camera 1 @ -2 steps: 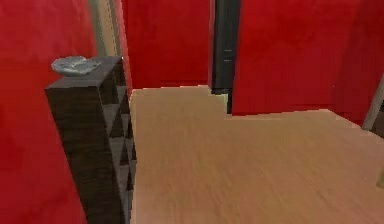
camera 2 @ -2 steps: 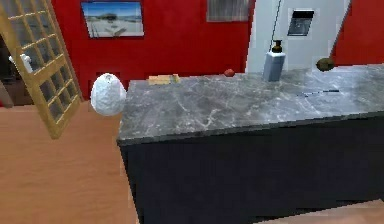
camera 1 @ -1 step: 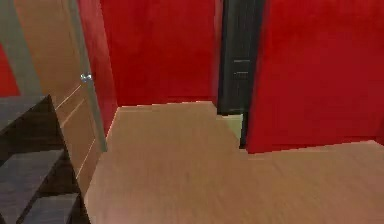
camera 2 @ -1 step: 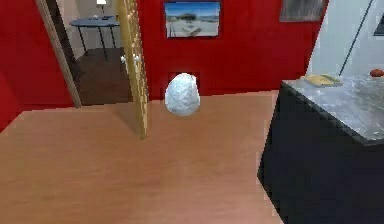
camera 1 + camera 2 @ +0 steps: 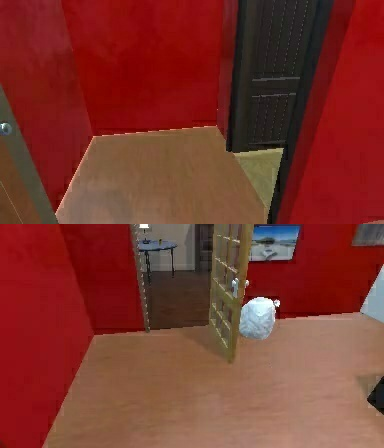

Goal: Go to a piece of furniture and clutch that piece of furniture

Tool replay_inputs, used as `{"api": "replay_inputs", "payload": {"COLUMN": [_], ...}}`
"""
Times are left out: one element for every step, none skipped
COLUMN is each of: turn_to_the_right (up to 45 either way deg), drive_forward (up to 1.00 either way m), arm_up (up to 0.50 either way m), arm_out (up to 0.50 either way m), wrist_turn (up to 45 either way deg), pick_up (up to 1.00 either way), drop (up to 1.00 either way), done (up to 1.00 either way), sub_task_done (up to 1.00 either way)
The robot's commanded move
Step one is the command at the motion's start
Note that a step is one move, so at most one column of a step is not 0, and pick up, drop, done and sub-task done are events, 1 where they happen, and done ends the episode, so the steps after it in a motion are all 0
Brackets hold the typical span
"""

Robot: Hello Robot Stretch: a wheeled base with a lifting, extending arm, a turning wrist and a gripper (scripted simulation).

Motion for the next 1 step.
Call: {"api": "replay_inputs", "payload": {"turn_to_the_right": [0.0], "drive_forward": [1.00], "arm_up": [0.00], "arm_out": [0.00], "wrist_turn": [0.0], "pick_up": [0.00], "drop": [0.00], "done": [0.00], "sub_task_done": [0.00]}}
